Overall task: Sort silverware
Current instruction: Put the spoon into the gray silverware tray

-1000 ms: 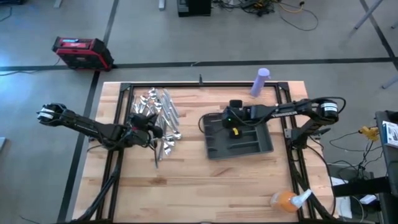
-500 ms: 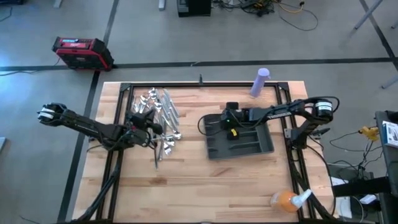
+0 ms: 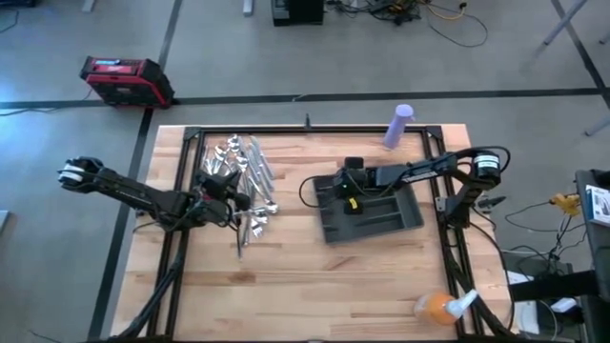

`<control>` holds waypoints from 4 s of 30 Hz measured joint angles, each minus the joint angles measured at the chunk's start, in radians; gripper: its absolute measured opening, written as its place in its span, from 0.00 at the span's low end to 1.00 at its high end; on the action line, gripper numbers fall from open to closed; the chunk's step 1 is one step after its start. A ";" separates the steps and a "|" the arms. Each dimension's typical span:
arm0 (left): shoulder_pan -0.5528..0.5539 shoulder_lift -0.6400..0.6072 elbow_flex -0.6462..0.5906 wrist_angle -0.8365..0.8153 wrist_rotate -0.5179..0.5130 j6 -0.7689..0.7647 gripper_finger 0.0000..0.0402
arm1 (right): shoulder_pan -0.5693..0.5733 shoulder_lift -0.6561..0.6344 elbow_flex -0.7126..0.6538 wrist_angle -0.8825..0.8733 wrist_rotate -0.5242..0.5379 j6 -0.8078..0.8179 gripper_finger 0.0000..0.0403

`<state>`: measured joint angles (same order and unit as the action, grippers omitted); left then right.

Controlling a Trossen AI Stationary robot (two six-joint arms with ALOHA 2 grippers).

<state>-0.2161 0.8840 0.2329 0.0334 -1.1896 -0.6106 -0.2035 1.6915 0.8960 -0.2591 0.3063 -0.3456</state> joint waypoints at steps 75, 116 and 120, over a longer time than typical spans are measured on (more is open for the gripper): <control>0.062 -0.351 0.129 -0.397 0.193 0.073 0.06 | 0.128 0.632 1.080 -0.539 -0.185 0.266 0.00; 0.062 -0.379 0.128 -0.379 0.269 0.142 0.06 | -0.283 -0.050 -0.082 0.079 -0.536 -0.251 0.00; 0.062 -0.373 0.140 -0.341 0.257 0.184 0.06 | -0.276 -0.038 -0.075 0.124 -0.481 -0.175 0.00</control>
<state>-0.1543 0.5113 0.3728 -0.3076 -0.9329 -0.4267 -0.4797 1.6531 0.8215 -0.1356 -0.1745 -0.5207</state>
